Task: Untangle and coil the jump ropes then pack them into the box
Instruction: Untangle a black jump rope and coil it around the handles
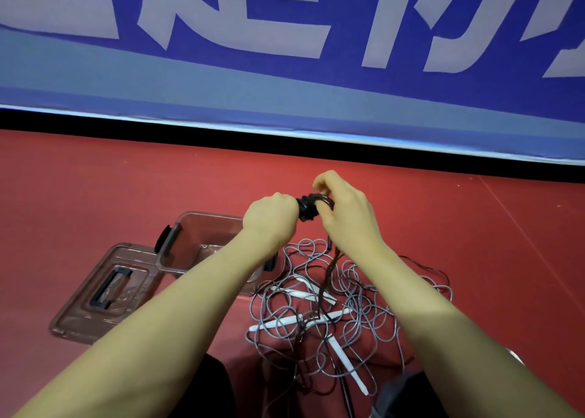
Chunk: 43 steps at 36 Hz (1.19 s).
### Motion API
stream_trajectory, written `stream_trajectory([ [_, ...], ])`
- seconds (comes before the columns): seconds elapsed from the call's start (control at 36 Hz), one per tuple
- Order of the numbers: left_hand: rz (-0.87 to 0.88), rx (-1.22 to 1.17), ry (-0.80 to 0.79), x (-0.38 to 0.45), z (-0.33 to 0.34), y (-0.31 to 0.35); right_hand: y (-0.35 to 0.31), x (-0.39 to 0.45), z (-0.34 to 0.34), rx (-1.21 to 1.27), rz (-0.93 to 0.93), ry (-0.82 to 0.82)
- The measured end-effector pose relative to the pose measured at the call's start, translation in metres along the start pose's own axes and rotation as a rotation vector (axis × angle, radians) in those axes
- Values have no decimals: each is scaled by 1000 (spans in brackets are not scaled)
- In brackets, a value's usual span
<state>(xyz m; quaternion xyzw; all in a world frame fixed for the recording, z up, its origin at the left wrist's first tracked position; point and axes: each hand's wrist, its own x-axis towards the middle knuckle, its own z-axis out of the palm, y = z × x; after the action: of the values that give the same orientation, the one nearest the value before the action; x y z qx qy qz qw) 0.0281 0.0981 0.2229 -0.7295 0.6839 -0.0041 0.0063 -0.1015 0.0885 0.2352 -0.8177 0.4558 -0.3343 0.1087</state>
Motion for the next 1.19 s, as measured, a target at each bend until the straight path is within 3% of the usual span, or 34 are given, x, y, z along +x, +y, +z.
stream_trajectory([
  [0.06,75,30,-1,0,1,-1,1,4,2,63,74,-8],
  [0.17,206,158,30,0,4,-5,4,7,4,-39,222,-198],
  [0.25,237,186,88,2,4,-8,3,8,1,-23,257,-156],
  [0.42,307,140,430,5,5,-17,8,11,-1,99,396,-91],
  [0.61,456,64,557,2,8,-19,16,10,0,228,459,-106],
  [0.78,568,-31,768,6,8,-21,20,12,-5,60,529,-87],
  [0.86,602,-91,813,5,4,-18,21,15,-4,105,501,-101],
  [0.94,524,-319,745,1,-4,-14,22,17,-4,131,458,-97],
  [1.06,249,-565,664,-7,-19,-6,24,12,-3,11,379,-129],
  [1.19,-42,-528,475,2,-21,-4,19,7,-4,-169,246,-134],
])
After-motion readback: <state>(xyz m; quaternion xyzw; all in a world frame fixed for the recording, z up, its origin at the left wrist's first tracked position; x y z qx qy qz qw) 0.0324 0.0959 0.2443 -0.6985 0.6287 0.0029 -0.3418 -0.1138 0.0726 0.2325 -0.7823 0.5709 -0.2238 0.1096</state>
